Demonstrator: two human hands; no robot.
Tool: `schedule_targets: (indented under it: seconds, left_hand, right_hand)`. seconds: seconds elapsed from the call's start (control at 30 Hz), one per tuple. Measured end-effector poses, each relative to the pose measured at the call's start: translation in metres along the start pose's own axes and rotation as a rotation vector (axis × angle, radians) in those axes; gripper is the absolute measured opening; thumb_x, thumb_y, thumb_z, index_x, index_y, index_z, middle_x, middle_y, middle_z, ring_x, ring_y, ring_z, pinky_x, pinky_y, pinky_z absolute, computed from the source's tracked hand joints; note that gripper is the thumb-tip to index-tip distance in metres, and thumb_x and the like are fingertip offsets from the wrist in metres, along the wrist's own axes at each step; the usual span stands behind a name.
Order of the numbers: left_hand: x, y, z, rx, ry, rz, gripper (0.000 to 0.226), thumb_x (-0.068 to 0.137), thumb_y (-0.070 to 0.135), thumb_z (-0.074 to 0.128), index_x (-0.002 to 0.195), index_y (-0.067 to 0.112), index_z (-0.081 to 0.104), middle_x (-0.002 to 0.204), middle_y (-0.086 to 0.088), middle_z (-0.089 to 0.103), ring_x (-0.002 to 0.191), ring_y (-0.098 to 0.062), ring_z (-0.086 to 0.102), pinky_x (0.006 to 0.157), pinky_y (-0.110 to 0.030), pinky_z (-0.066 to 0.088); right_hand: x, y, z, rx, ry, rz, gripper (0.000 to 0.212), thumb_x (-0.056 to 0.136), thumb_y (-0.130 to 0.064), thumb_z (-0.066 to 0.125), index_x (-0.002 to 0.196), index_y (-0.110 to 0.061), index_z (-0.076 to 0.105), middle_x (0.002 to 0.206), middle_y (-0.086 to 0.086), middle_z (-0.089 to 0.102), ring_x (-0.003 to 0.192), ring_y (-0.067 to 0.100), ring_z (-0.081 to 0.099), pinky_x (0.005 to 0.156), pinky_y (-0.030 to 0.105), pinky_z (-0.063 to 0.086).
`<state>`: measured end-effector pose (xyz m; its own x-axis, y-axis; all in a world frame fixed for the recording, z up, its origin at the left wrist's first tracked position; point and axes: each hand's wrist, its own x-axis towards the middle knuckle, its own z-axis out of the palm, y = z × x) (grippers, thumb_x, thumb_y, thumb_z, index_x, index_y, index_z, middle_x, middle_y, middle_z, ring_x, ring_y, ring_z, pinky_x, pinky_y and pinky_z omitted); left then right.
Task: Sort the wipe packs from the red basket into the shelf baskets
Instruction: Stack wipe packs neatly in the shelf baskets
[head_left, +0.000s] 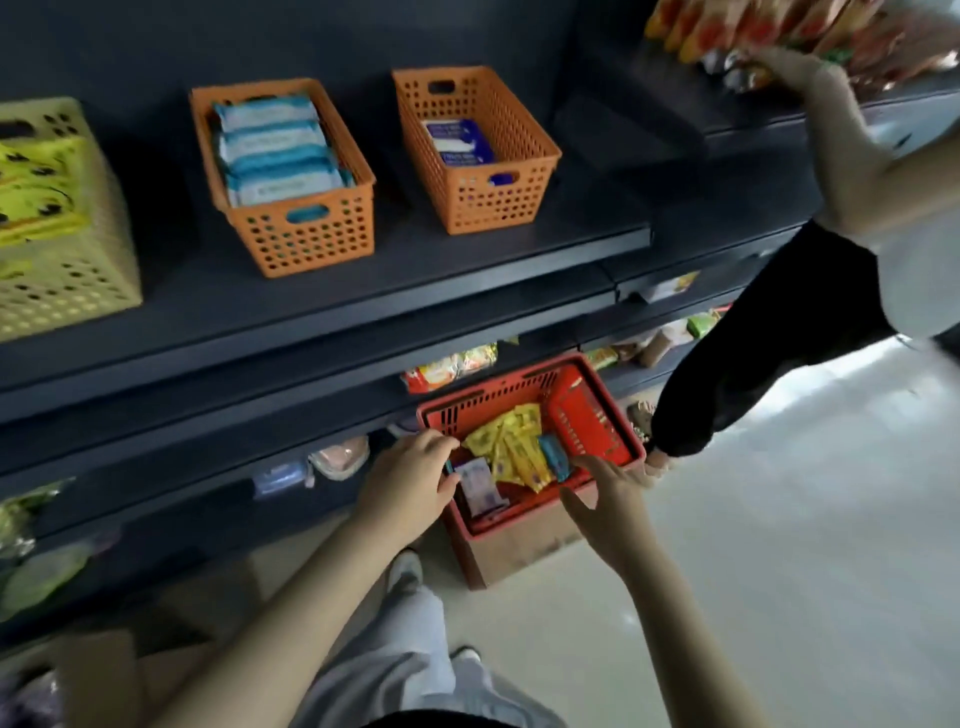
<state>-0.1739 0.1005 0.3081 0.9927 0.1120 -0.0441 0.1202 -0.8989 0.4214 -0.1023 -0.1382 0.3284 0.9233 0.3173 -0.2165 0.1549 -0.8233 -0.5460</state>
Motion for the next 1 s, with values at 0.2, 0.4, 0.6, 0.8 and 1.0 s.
schedule_targets:
  seconds: [0.2,0.4,0.6,0.8,1.0]
  left_hand:
    - [0.027,0.0,0.046,-0.052,-0.154,-0.072,0.036,0.094,0.037,0.058,0.124,0.017,0.058,0.124,0.0,0.058,0.114,-0.019,0.055,0.092,-0.035,0.048]
    - [0.078,0.0,0.1,-0.144,-0.249,-0.222,0.035,0.094,0.037,0.057,0.12,0.014,0.058,0.121,-0.003,0.06,0.099,-0.02,0.062,0.076,-0.033,0.052]
    - [0.122,0.011,0.162,-0.326,-0.255,-0.452,0.033,0.094,0.034,0.06,0.112,0.006,0.064,0.119,-0.007,0.064,0.105,-0.026,0.063,0.085,-0.037,0.052]
    - [0.173,-0.001,0.309,-0.456,-0.234,-0.691,0.04,0.093,0.031,0.062,0.12,0.001,0.061,0.113,-0.019,0.066,0.105,-0.032,0.062,0.088,-0.036,0.047]
    - [0.227,-0.02,0.437,-0.584,-0.244,-0.796,0.044,0.094,0.035,0.061,0.128,0.007,0.055,0.124,-0.014,0.063,0.114,-0.03,0.059,0.087,-0.031,0.045]
  right_hand:
    - [0.036,0.047,-0.006,-0.01,-0.103,0.096,0.04,0.087,-0.018,0.069,0.126,-0.01,0.061,0.124,0.009,0.065,0.113,0.027,0.06,0.086,0.026,0.041]
    - [0.124,0.085,-0.001,0.012,-0.203,0.192,0.039,0.09,-0.018,0.066,0.127,-0.007,0.058,0.125,0.013,0.064,0.106,0.028,0.064,0.076,0.024,0.041]
    - [0.182,0.134,0.026,0.059,-0.389,0.279,0.033,0.09,-0.018,0.067,0.121,-0.007,0.063,0.122,0.009,0.067,0.112,0.024,0.062,0.08,0.022,0.04]
    - [0.272,0.243,0.115,0.13,-0.537,0.341,0.034,0.09,-0.021,0.067,0.12,-0.007,0.062,0.12,0.016,0.066,0.108,0.028,0.062,0.093,0.042,0.051]
    - [0.349,0.325,0.207,0.036,-0.636,0.283,0.011,0.089,-0.003,0.063,0.08,-0.007,0.059,0.075,0.016,0.057,0.072,0.02,0.05,0.067,0.034,0.039]
